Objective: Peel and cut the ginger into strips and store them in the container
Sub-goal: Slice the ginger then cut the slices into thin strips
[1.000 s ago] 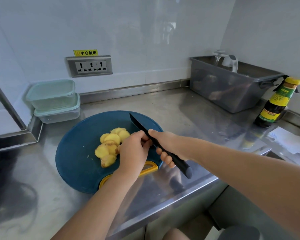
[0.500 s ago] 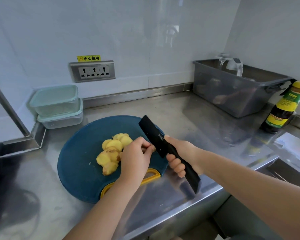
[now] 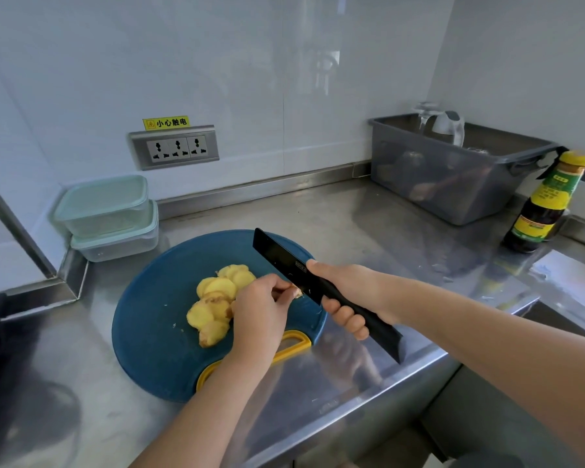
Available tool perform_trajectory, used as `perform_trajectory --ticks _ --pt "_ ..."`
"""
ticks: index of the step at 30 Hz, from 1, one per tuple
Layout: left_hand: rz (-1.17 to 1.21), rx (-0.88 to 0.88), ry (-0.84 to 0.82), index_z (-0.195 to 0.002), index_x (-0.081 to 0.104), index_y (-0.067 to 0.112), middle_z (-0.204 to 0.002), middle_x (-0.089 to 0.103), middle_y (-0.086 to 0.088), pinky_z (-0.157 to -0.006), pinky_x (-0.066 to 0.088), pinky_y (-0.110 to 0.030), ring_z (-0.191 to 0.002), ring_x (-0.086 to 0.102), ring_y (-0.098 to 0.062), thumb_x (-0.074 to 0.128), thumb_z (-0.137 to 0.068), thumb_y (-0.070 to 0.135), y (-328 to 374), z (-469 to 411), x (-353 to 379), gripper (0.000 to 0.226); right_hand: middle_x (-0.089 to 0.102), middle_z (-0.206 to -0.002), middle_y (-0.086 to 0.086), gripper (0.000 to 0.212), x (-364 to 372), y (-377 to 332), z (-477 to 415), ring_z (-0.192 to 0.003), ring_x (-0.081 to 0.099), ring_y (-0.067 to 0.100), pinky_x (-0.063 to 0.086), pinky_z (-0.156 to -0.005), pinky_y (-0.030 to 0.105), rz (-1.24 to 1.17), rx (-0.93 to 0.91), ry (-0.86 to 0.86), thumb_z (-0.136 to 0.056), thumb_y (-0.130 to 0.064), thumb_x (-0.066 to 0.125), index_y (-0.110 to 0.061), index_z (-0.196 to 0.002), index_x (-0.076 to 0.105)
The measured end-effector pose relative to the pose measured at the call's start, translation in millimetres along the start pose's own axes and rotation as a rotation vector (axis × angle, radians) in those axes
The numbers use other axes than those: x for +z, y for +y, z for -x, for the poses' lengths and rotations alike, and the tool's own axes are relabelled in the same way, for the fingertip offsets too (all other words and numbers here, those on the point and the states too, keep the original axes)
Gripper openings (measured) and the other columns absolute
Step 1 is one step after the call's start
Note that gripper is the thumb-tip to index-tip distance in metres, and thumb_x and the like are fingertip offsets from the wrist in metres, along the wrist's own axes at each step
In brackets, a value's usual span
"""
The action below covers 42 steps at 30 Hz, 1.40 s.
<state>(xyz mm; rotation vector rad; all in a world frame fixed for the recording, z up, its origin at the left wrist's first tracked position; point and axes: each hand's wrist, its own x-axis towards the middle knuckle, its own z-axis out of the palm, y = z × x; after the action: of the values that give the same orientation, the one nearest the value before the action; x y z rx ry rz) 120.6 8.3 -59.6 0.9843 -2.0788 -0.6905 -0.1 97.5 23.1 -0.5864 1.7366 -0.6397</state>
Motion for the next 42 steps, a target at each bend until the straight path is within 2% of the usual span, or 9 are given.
perform_trajectory --ticks 7,16,19,22,27,33,42 --pt "0.038 -0.028 -0.004 -0.09 0.073 0.013 -0.075 0.064 0.008 -0.062 0.045 -0.014 -0.07 0.06 -0.007 0.069 -0.085 0.021 1.4 0.6 -0.3 0.011 0.036 -0.05 -0.002 0.064 4.2 0.9 3.6 -0.038 0.03 0.011 0.03 -0.037 0.019 0.036 0.025 0.053 -0.089 -0.074 0.036 -0.018 -0.057 0.04" --pt "0.039 -0.027 -0.005 -0.087 0.073 0.012 -0.078 0.069 0.004 -0.062 0.044 -0.014 -0.069 0.06 -0.007 0.07 -0.084 0.022 2.3 -0.1 0.5 0.011 0.037 -0.044 -0.001 0.065 21.7 -4.8 7.2 -0.034 0.03 0.013 0.03 -0.041 0.02 0.117 0.064 0.173 -0.089 -0.073 0.034 -0.016 -0.059 0.038" --pt "0.027 -0.012 0.004 -0.087 0.073 0.012 -0.079 0.07 0.003 -0.061 0.042 -0.012 -0.069 0.059 -0.006 0.07 -0.083 0.022 2.0 -0.4 0.5 0.011 0.036 -0.042 -0.001 0.065 24.9 -7.6 6.7 -0.034 0.029 0.014 0.029 -0.042 0.021 0.13 0.08 0.178 -0.089 -0.074 0.033 -0.016 -0.059 0.037" --pt "0.024 -0.007 -0.001 -0.088 0.073 0.012 -0.081 0.071 0.002 -0.064 0.046 -0.016 -0.072 0.061 -0.007 0.07 -0.084 0.023 1.0 0.5 0.5 0.012 0.036 -0.042 -0.001 0.065 27.8 -7.7 5.5 -0.033 0.029 0.014 0.029 -0.043 0.022 0.151 0.09 0.187 -0.089 -0.074 0.032 -0.016 -0.061 0.037" --pt "0.014 -0.002 -0.003 -0.087 0.073 0.012 -0.079 0.07 0.002 -0.061 0.043 -0.012 -0.069 0.059 -0.006 0.07 -0.084 0.023 1.5 0.5 0.1 0.012 0.036 -0.042 -0.002 0.065 26.5 -12.9 4.7 -0.034 0.03 0.012 0.029 -0.042 0.021 0.176 0.105 0.181 -0.089 -0.074 0.032 -0.017 -0.059 0.038" --pt "0.012 0.021 -0.002 -0.087 0.073 0.012 -0.08 0.071 0.002 -0.067 0.052 -0.025 -0.073 0.063 -0.009 0.07 -0.084 0.021 0.1 0.5 1.3 0.01 0.037 -0.043 -0.003 0.065 27.0 -16.8 -0.5 -0.032 0.031 0.01 0.03 -0.039 0.019 0.208 0.13 0.173 -0.089 -0.074 0.033 -0.017 -0.059 0.038" --pt "0.038 0.01 -0.006 -0.086 0.072 0.011 -0.08 0.071 0.001 -0.066 0.048 -0.02 -0.071 0.06 -0.008 0.069 -0.084 0.019 1.8 1.9 0.0 0.009 0.037 -0.046 -0.003 0.064 27.5 -11.4 -6.8 -0.034 0.031 0.01 0.03 -0.038 0.018 0.131 0.105 0.146 -0.089 -0.074 0.033 -0.018 -0.059 0.038"
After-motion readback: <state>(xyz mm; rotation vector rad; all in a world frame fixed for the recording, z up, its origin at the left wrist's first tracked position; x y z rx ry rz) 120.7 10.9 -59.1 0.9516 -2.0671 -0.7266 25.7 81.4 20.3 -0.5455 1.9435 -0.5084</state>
